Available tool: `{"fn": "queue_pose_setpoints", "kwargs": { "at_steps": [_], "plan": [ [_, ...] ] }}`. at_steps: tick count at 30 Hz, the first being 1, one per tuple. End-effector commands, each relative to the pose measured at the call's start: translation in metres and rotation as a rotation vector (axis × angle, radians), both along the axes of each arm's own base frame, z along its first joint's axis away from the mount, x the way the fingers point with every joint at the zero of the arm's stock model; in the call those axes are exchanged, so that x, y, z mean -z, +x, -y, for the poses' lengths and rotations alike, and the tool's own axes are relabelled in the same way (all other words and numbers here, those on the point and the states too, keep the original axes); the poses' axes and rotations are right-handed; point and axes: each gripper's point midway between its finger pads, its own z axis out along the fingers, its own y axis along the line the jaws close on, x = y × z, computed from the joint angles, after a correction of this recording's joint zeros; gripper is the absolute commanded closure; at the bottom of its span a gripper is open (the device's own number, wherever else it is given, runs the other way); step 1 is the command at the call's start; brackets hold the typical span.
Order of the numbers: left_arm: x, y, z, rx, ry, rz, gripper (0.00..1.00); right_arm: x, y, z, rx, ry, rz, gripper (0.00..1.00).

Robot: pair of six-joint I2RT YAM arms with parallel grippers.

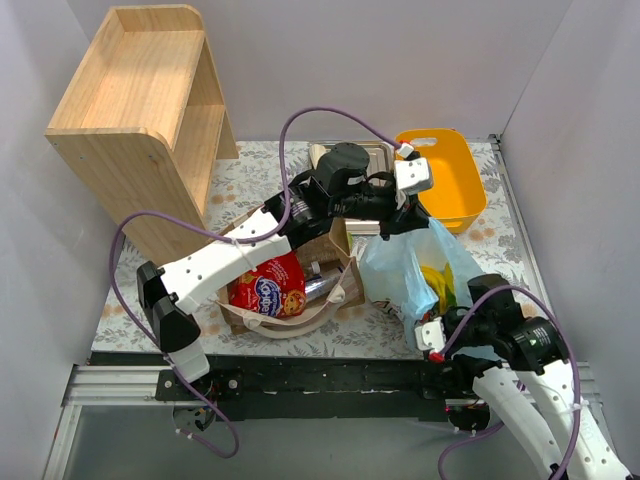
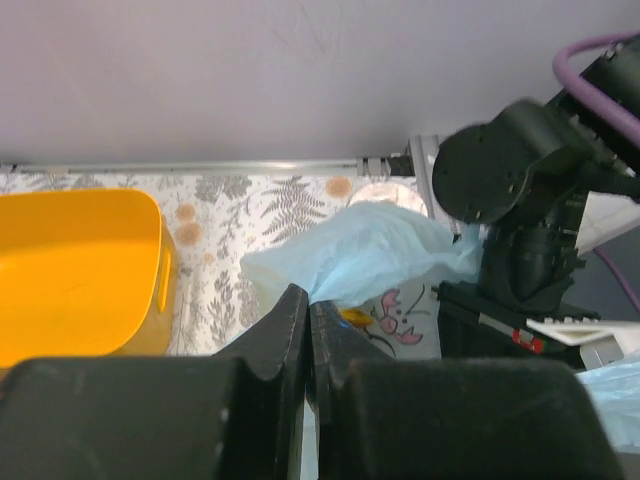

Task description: Untie the knot of the grocery bags and take out the mixed food

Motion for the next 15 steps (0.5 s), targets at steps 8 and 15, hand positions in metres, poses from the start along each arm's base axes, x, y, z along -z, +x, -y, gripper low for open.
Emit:
{"fn": "queue_pose_setpoints", "kwargs": {
  "at_steps": [8, 15],
  "plan": [
    [0.010, 0.003, -0.026, -0.089, -0.009, 0.050, 1.00, -0.055, 0.094, -0.009, 0.469, 0.143, -0.019, 0.74],
    [0.020, 0.013, -0.034, -0.165, -0.011, 0.031, 1.00, -0.054, 0.115, -0.002, 0.572, 0.142, 0.021, 0.59]
  ]
}}
